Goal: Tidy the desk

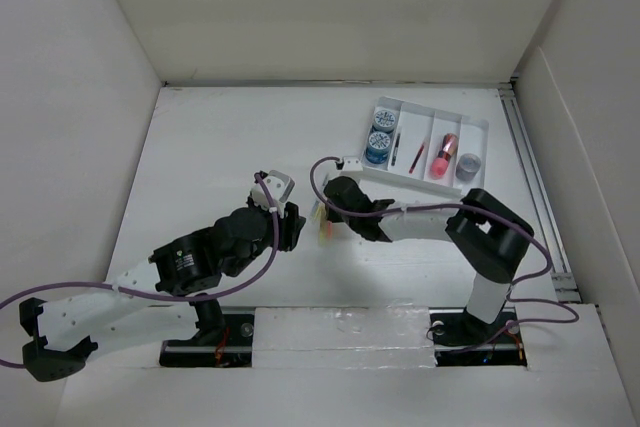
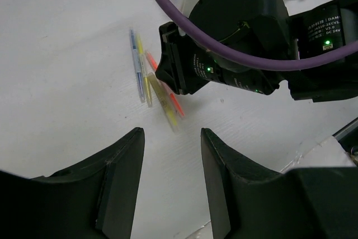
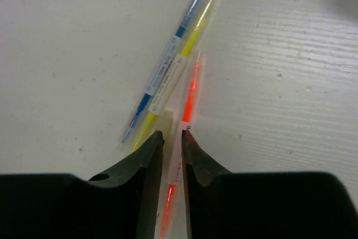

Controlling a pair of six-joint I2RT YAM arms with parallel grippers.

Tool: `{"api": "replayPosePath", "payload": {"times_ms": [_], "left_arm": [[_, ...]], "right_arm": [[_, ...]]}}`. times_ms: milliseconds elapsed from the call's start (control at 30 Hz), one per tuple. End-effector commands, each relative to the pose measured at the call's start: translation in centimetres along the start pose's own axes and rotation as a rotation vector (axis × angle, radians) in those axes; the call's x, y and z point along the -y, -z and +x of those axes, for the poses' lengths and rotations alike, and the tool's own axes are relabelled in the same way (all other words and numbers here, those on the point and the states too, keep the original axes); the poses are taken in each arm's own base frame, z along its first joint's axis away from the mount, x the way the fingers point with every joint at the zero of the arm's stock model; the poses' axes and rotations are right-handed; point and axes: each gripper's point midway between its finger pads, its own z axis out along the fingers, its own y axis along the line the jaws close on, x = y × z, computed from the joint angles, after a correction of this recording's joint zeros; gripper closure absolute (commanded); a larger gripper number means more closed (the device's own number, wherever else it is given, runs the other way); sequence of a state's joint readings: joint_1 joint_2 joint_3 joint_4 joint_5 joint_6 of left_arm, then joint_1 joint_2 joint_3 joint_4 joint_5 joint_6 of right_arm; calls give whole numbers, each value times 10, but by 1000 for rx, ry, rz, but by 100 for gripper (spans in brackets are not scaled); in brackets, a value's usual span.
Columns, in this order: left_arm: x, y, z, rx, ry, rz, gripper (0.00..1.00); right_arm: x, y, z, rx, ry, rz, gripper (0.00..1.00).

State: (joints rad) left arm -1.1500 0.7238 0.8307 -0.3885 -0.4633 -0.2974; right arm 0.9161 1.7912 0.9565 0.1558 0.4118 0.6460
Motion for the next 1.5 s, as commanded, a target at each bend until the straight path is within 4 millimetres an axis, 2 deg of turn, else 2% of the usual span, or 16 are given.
{"api": "replayPosePath", "payload": {"times_ms": [0, 633, 800, 833, 900, 933, 1033, 1067, 1333, 1400, 1433, 1467], "left_arm": [[1, 1, -6, 22, 14, 7, 59], [2, 0, -4, 16, 8, 12, 59], [3, 1, -7, 23, 11, 16, 59], [3, 2, -7, 24, 13, 18, 59], [2, 4, -9, 31, 17, 19, 59], [2, 5, -10, 40, 21, 22, 59], [2, 6, -11, 46, 22, 28, 58], [3, 6, -11, 46, 22, 29, 58], [3, 5, -11, 43, 20, 26, 59], [2, 5, -10, 41, 18, 24, 58], [2, 5, -10, 40, 18, 22, 58], [1, 5, -10, 40, 18, 21, 58]], "right_arm": [[0, -1, -29, 91, -13, 48, 72], [11, -24, -4, 28, 49, 141, 71], [17, -25, -2, 31, 49, 171, 78], [18, -25, 1, 21, 46, 169, 85], [21, -22, 3, 16, 40, 174, 91], [18, -18, -3, 34, 20, 160, 93], [20, -10, -5, 47, 1, 147, 97], [18, -4, -13, 64, -10, 136, 99], [12, 17, -43, 128, -58, 92, 100], [22, 16, -47, 122, -81, 87, 100], [23, 18, -58, 140, -108, 61, 100], [41, 15, -70, 152, -144, 72, 100]]}}
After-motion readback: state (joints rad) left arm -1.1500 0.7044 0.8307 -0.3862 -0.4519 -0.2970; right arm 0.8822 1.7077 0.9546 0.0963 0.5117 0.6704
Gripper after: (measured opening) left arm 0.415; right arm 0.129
